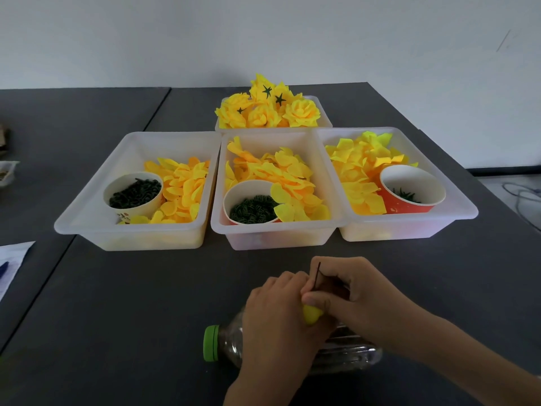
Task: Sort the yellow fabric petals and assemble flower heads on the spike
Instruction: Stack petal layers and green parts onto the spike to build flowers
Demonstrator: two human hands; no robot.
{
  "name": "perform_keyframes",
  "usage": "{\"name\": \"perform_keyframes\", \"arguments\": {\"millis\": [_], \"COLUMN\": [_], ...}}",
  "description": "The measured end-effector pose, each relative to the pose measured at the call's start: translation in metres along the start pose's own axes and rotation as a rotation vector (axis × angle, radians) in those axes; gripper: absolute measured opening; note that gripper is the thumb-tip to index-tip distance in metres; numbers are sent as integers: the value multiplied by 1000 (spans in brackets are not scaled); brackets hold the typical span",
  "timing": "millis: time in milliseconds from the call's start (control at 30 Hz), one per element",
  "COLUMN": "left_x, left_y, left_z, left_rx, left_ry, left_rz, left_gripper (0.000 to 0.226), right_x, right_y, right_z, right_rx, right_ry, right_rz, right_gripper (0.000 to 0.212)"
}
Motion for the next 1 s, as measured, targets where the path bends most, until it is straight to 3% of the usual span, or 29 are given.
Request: {"name": "perform_keyframes", "arguments": {"millis": [233,333,400,467,567,667,800,867,1000], "left_x": [5,5,3,2,5,2,6,24,64], "left_y": [7,8,7,6,7,6,16,23,24], "left_z": [-2,-6,-7,-7,-5,-6,-15,-17,-37], "left_rx": [2,25,35,41,42,48,-25,-104,-141], "left_ry": [12,18,15,20,34,50,397,581,864], "left_rz": [140,157,137,108,88,-35,-138,-48,214], "left_gripper": [40,41,37,35,40,57,91,84,61], "right_x": [29,83,121,137,128,131,158,163,120], "right_y": [-18,-47,-76,-108,-153,-164,-133,-102,-42], "right_z": [-14,-14,1,21,56,60,19,-6,-48], "right_rx": [-26,7,-32,-117,-264,-309,-140,-50,158], "right_ry": [128,116,311,491,660,790,549,303,-451], "right_rz": [-228,-72,164,293,193,210,441,474,146], "right_gripper": [22,26,20,21,27,18,10,11,16]}}
Point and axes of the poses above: each hand's wrist, its own y-axis away from the middle knuckle, its own x-axis out of the back of the hand, z = x × y, the point moved 9 cm from there along -y, towards the middle knuckle, and after that the axes turned 14 degrees about -z, right-handed, at the moved point
